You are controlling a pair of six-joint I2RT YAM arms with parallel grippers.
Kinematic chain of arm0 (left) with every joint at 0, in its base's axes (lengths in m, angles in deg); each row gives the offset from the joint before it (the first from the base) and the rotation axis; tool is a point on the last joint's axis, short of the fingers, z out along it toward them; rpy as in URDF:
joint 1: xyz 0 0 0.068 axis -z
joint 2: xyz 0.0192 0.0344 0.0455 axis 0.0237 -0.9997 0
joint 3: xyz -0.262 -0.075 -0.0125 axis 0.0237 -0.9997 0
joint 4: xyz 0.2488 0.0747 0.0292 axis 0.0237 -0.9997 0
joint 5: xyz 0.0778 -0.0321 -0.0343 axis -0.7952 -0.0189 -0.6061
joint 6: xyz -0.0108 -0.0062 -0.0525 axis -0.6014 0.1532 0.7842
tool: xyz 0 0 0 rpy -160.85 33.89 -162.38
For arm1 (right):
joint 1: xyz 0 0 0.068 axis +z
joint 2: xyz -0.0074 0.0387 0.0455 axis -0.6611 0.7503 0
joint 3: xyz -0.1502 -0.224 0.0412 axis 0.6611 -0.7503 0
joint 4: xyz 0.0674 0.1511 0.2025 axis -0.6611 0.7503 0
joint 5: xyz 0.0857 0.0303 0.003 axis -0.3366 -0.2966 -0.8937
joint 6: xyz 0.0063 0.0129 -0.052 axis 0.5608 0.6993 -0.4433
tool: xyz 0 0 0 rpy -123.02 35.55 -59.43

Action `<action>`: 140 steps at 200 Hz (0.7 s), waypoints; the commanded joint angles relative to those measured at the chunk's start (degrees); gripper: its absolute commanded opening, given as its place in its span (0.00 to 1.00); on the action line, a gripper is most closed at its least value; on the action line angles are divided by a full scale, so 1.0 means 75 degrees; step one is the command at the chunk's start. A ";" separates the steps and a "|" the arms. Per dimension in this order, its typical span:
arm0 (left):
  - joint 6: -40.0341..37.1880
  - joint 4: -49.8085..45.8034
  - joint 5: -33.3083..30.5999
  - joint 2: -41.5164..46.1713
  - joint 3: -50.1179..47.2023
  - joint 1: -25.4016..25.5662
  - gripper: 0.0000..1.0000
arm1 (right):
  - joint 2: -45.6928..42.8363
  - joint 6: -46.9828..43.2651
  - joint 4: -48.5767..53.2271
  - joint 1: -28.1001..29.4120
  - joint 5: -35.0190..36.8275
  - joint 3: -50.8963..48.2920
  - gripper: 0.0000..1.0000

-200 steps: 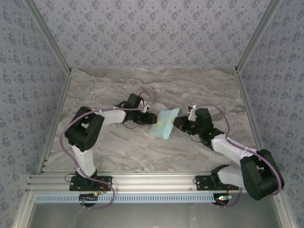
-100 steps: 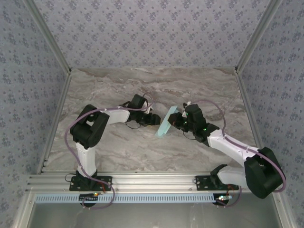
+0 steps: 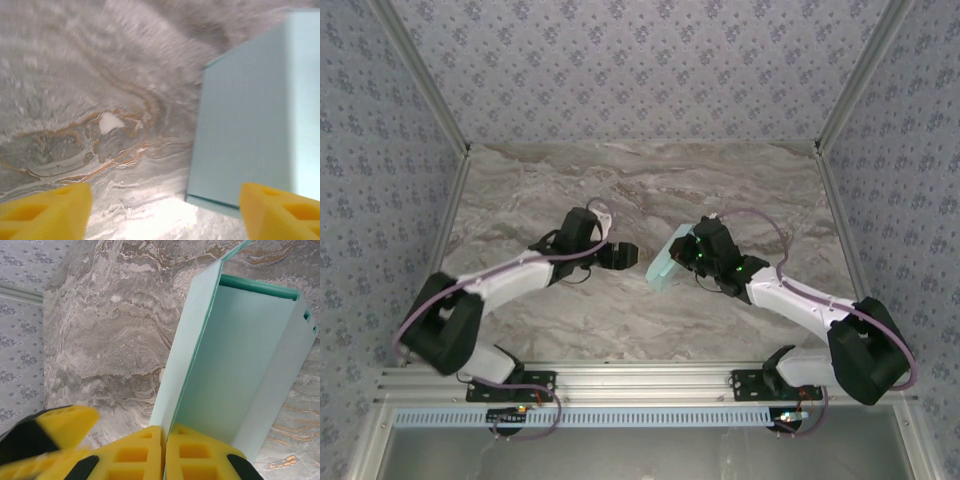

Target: Fold the paper box

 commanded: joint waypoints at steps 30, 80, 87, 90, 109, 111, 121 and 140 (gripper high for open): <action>-0.2217 0.1146 -0.0845 0.0607 -0.0572 0.1397 0.91 | 0.0187 -0.0038 0.0884 0.0036 0.0512 -0.0035 0.09; -0.3038 0.1358 -0.1901 -0.0410 -0.0081 0.2214 0.95 | 0.0156 -0.0061 0.0871 -0.0020 0.0461 -0.0027 0.09; -0.3081 0.1430 -0.1982 -0.0541 -0.0021 0.2289 0.95 | 0.0163 -0.0064 0.0877 -0.0012 0.0444 -0.0028 0.09; -0.3108 0.1467 -0.1987 -0.0599 -0.0006 0.2308 0.95 | 0.0154 -0.0051 0.0875 -0.0017 0.0450 -0.0029 0.09; -0.3188 0.1683 -0.2153 -0.0865 0.0131 0.2497 0.94 | 0.0140 -0.0021 0.0866 -0.0035 0.0444 -0.0043 0.09; -0.3190 0.1702 -0.2175 -0.0878 0.0135 0.2503 0.94 | 0.0141 -0.0016 0.0853 -0.0040 0.0452 -0.0042 0.09; -0.3169 0.1852 -0.2187 -0.1009 0.0172 0.2537 0.92 | 0.0129 -0.0020 0.0846 -0.0034 0.0452 -0.0063 0.09; -0.3094 0.2112 -0.2187 -0.1215 0.0211 0.2564 0.87 | 0.0128 0.0009 0.0831 -0.0047 0.0437 -0.0073 0.09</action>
